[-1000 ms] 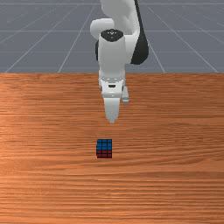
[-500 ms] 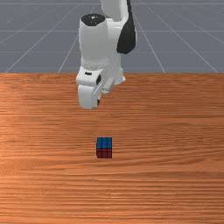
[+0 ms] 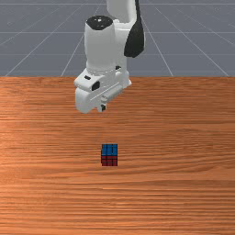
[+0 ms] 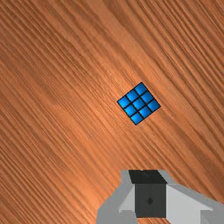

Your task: Rotate the cube till the blue face upward

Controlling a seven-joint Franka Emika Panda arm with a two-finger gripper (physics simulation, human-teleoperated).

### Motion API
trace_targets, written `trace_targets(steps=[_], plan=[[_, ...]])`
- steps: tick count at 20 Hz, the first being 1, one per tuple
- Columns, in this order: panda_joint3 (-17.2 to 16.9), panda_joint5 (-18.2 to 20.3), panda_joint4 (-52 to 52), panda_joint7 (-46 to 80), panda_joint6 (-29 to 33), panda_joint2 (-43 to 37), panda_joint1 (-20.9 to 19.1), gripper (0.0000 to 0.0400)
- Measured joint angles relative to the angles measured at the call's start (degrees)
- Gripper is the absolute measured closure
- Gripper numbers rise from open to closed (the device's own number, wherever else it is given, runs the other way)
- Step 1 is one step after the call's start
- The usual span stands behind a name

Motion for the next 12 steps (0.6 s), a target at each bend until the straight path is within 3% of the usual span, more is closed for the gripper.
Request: trace_targets(steps=[12], plan=[[-3.52,2.19,3.77,25.3,-4.71,2.52,2.93,0.04]])
